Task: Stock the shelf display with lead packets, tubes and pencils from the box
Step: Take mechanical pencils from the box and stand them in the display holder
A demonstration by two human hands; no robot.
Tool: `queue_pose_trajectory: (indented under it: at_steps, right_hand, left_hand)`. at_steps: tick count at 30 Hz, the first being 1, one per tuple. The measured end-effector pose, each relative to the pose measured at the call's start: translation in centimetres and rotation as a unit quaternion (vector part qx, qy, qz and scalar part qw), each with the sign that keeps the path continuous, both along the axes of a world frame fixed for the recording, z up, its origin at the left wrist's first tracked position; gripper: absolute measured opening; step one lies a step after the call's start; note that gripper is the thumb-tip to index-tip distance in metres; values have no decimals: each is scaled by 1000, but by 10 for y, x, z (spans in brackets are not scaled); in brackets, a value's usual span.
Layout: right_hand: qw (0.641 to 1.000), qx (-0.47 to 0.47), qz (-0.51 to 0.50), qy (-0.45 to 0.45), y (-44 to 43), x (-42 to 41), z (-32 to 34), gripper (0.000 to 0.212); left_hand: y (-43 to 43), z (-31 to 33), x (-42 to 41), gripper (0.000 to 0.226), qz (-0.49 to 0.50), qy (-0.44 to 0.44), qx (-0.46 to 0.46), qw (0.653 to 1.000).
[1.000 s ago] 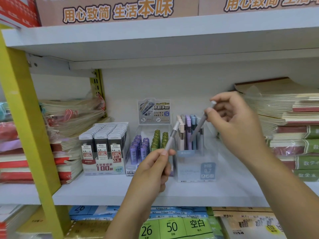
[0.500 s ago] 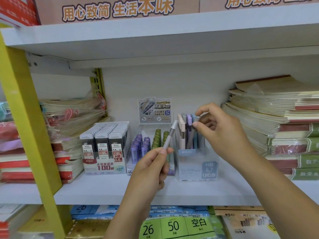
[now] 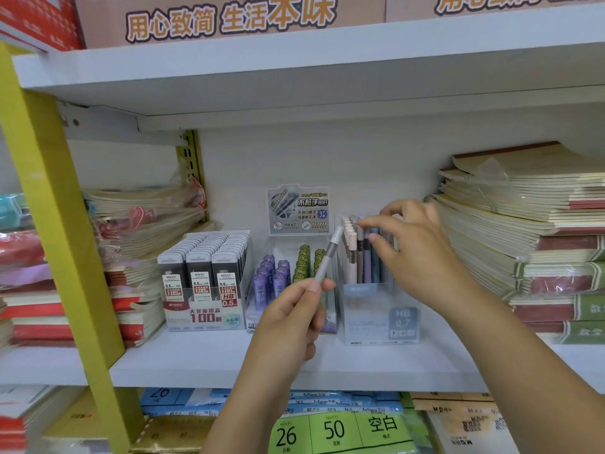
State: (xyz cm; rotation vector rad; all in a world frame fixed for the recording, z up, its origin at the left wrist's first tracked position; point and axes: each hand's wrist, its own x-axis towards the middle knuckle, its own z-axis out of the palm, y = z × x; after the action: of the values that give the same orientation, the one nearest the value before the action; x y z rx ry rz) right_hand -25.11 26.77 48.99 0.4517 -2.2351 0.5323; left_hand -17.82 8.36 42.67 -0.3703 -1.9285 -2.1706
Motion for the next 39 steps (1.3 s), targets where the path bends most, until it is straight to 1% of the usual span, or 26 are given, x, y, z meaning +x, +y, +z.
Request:
queue_pose_trajectory:
  at_steps: [2,4,6,7,8,9,10,11,13,14,16,17,19,21,22,24,26,28,34,39]
  right_hand:
    - [1000,8,-7,-15,0,2,1,30]
    - [1000,-15,23,9,0,9,3,33]
    - [994,-67,72,42,-1,20,9,30]
    - [988,-107,111,23,-1,27,12,28]
    - [974,-154,165,-24,-2,35,15,25]
    - [951,-192,226,-85,-3,42,18,23]
    - [928,-211,276,-134,-5,47,19,23]
    - [914,-211,309,-159,-7,51,19,23]
    - [899,-227,339,-162,-10,55,18,24]
    - [891,-250,346,-155,-10,55,18,24]
    - [875,-312,346,-131,-7,54,21,22]
    - [873,-337,334,-109,-3,53,23,21]
    - [875,-366,313,-49,8,53,27,22]
    - [890,-353,289,11,19,51,30,24]
    - [903,-332,270,30,24,50,30,26]
    - [935,-277,220,37,30,45,28,27]
    - [959,-220,175,28,32,40,24,27]
    - [966,-197,166,22,30,36,19,29]
    - [966,-185,180,-14,17,27,6,25]
    - [971,-163,173,-24,9,25,2,22]
  left_hand:
    - [1,0,0,26,-4,4,-4,1000]
    - [2,-1,0,26,-9,12,-11,1000]
    - [3,0,1,27,-12,23,-19,999]
    - [5,1,1,27,-15,29,-21,999]
    - [6,1,1,29,-19,34,-25,999]
    - [8,2,2,32,-19,39,-31,999]
    - [10,2,2,35,-18,45,-38,998]
    - [12,3,2,36,-16,51,-46,998]
    - [17,3,3,37,-4,61,-62,996]
    - [19,4,3,38,15,72,-74,995]
    - [21,2,2,34,89,113,-115,983]
    - [22,2,1,30,134,137,-135,972]
    - [22,1,0,26,204,170,-191,945]
    - [21,-2,-2,38,244,193,-269,911]
    - [21,-4,-4,44,256,203,-305,894]
    - [21,-6,-7,51,269,223,-358,866]
    - [20,-8,-9,53,267,235,-386,851]
    - [20,-12,-12,55,260,232,-400,848]
    - [17,-19,-17,54,253,233,-412,844]
    - [14,-22,-18,52,245,221,-380,864]
